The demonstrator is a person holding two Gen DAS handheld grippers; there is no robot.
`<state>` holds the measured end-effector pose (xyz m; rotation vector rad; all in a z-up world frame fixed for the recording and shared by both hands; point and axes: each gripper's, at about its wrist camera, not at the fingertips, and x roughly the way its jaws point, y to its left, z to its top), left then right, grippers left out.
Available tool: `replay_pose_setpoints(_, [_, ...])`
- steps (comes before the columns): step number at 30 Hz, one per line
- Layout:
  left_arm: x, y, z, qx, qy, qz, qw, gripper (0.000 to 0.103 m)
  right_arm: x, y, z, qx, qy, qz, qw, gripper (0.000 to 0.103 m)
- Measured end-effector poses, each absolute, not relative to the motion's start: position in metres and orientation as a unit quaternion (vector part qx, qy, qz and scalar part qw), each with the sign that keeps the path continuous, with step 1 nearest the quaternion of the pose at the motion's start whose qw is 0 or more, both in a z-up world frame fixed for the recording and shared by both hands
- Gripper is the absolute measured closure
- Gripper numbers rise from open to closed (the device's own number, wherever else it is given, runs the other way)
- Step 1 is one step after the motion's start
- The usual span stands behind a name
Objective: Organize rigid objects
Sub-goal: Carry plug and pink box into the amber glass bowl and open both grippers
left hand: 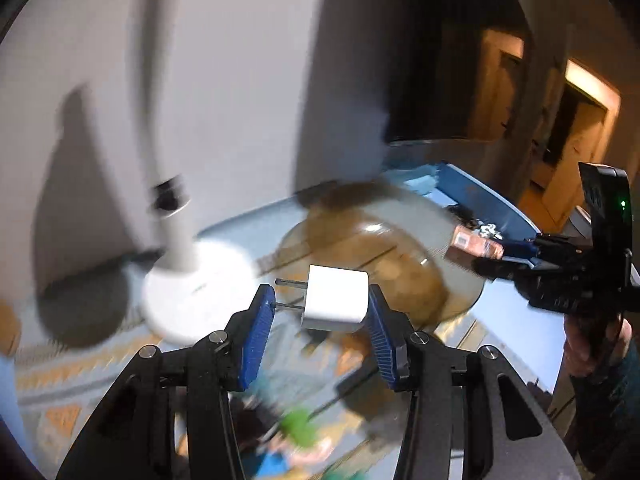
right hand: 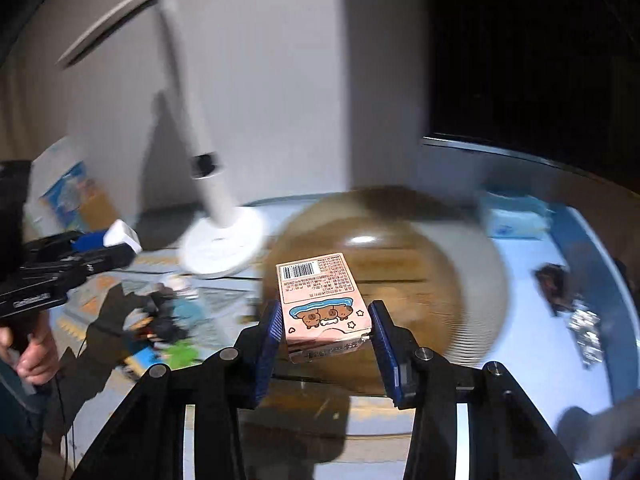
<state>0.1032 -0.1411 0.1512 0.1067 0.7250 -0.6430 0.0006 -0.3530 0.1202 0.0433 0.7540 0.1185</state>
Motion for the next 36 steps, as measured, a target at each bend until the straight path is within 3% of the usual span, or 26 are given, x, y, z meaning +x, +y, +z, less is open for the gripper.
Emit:
replay_pose_setpoints(7, [0.138, -0.239, 0.112, 0.083, 0.403, -0.329, 0.850, 0.060, 0.020, -0.379, 0.099, -0.011, 0.438, 0.014, 0.899, 0.060])
replay_pose_setpoints(17, [0.150, -0.272, 0.069, 0.105, 0.450, -0.320, 0.827, 0.059, 0.034, -0.392, 0.061, -0.012, 0.497, 0.010, 0.868, 0.060])
replay_pose_setpoints(18, [0.152, -0.273, 0.069, 0.101, 0.453, -0.323, 0.825, 0.057, 0.035, -0.393, 0.060, -0.008, 0.497, 0.008, 0.868, 0.060])
replay_pose_setpoints(19, [0.155, -0.272, 0.069, 0.094, 0.458, -0.326, 0.822, 0.039, 0.037, -0.394, 0.060, -0.005, 0.499, 0.003, 0.867, 0.058])
replay_pose_setpoints(20, [0.159, -0.270, 0.071, 0.079, 0.459, -0.326, 0.822, 0.023, 0.038, -0.395, 0.060, -0.003, 0.499, -0.003, 0.866, 0.048])
replay_pose_setpoints(22, [0.159, -0.266, 0.078, 0.071, 0.446, -0.322, 0.832, 0.023, 0.039, -0.396, 0.066, -0.008, 0.485, -0.013, 0.874, 0.042])
replay_pose_setpoints(36, [0.120, -0.211, 0.127, 0.078, 0.398, -0.311, 0.859, 0.023, 0.012, -0.370, 0.108, 0.007, 0.444, 0.018, 0.896, 0.042])
